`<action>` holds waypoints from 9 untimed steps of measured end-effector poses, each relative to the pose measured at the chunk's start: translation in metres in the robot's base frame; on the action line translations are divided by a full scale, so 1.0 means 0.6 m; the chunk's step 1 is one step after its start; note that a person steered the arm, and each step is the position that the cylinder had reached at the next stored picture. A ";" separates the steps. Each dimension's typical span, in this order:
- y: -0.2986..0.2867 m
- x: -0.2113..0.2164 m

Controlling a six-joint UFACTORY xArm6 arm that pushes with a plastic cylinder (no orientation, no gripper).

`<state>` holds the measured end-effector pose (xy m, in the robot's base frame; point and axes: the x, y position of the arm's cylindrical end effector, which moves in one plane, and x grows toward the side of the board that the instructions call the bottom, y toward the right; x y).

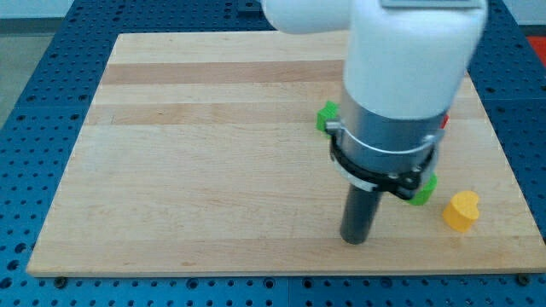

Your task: Place the green circle at the bottom of the yellow hexagon

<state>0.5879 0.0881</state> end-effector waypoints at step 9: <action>0.113 -0.080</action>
<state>0.5397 0.1560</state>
